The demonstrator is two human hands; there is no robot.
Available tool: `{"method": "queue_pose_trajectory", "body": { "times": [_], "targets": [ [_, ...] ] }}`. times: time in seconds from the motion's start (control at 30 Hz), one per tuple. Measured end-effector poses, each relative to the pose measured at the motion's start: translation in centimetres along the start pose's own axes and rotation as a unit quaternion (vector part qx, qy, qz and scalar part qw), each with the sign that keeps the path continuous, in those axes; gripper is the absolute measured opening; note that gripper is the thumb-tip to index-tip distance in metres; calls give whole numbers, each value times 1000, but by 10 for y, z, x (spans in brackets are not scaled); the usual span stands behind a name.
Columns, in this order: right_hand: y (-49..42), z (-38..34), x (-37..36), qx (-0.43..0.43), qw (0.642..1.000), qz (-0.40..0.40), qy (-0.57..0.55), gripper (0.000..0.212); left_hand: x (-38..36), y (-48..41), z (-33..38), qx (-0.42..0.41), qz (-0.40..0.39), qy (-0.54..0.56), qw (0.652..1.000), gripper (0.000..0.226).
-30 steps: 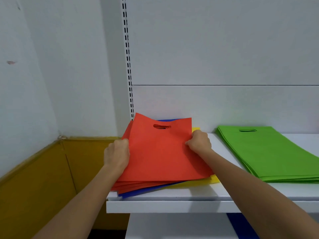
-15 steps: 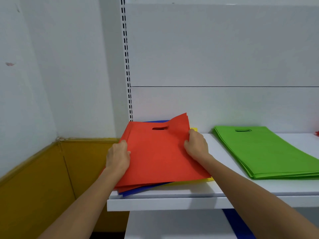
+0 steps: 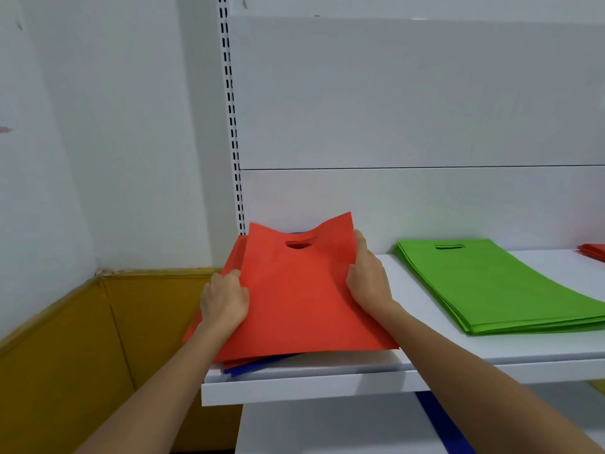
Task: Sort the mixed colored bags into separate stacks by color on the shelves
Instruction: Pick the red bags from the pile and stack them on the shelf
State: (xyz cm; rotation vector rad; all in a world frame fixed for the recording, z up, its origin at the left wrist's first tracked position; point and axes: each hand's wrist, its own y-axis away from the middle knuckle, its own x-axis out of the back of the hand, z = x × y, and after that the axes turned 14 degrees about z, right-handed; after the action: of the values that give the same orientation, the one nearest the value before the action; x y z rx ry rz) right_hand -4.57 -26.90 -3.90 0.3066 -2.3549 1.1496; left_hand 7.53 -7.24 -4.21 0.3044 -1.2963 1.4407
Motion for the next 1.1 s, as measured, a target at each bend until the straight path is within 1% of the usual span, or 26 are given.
{"method": "queue_pose_trajectory", "body": {
  "times": [0.03,0.07,0.13,0.23,0.3,0.37,0.43,0.57,0.67,0.77,0.9,1.0,1.1],
  "targets": [
    [-1,1,3,5,1000,9,0,70,1,1,0,-10,6,15,1000,35],
    [-3,2,6,11,1000,17,7,67,4,2,2,-21,13,29,999,34],
    [-6,6,12,15,999,27,33,54,9,5,8,-34,38,58,997,30],
    [-12,18,26,0,998,33,55,48,16,5,26,-55,84,159,982,31],
    [-18,31,43,-16,997,44,61,48,15,1,46,-90,87,211,970,29],
    [-26,48,68,-36,995,65,60,48,9,-2,72,-137,76,234,960,18],
    [-34,71,101,-54,993,89,60,51,3,0,104,-177,55,250,950,15],
    [-41,129,187,-88,982,135,93,52,-15,29,191,-231,17,305,924,22],
    [-35,183,259,-127,967,179,127,50,-32,67,272,-264,-5,348,900,28],
    [-19,241,342,-152,948,223,171,47,-44,120,363,-289,-35,397,870,29],
    [7,314,454,-180,915,274,235,41,-56,198,477,-338,-64,429,836,32],
    [28,363,528,-194,894,299,273,39,-60,258,551,-367,-74,449,811,37],
    [49,401,588,-211,877,317,293,39,-59,315,616,-401,-111,463,783,40]
  ]
}}
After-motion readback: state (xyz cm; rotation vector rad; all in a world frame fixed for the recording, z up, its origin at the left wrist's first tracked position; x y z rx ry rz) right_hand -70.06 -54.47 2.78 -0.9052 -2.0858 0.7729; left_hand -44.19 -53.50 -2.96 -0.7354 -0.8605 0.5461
